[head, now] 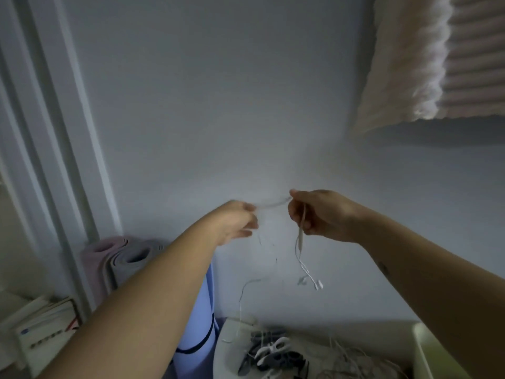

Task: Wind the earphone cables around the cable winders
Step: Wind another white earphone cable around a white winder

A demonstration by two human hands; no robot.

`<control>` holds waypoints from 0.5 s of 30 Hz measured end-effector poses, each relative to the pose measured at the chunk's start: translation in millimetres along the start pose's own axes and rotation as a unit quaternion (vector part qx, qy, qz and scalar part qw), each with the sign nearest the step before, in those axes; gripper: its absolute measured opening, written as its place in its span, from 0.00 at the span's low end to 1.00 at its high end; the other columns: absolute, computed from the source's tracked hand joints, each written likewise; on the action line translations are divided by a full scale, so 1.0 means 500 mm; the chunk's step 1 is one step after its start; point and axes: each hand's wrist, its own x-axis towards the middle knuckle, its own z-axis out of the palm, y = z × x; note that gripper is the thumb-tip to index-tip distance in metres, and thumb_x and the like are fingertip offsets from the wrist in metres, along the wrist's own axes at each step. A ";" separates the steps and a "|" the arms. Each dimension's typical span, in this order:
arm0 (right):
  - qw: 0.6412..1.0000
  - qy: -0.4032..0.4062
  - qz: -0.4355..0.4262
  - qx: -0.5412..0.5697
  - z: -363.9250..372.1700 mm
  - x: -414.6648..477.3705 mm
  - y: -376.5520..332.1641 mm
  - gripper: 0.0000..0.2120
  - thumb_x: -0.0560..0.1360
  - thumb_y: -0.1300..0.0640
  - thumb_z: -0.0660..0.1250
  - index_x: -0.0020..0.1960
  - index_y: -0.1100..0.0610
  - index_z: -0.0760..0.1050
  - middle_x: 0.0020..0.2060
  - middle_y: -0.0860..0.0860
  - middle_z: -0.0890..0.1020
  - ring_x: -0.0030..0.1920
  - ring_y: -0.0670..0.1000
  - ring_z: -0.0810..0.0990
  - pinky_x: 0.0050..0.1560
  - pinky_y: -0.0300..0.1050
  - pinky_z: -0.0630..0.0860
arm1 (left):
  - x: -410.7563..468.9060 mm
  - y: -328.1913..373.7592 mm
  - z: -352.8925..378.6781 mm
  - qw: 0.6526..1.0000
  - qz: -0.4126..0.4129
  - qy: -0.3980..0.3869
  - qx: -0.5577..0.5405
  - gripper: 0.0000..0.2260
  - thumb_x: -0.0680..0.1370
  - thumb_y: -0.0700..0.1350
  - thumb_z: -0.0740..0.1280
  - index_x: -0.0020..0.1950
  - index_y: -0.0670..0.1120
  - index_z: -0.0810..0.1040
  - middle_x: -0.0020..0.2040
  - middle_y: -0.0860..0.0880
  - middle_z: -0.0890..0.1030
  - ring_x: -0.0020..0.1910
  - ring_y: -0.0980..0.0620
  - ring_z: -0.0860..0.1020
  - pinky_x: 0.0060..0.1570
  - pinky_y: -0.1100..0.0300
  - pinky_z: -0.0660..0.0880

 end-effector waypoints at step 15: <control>0.995 0.098 0.009 0.029 0.030 -0.041 0.064 0.19 0.83 0.54 0.53 0.42 0.63 0.76 0.38 0.55 0.78 0.34 0.50 0.76 0.37 0.41 0.71 | -0.142 -0.171 0.083 0.991 0.079 -0.088 -0.063 0.12 0.84 0.46 0.57 0.49 0.47 0.80 0.32 0.54 0.74 0.44 0.54 0.83 0.59 0.57 0.74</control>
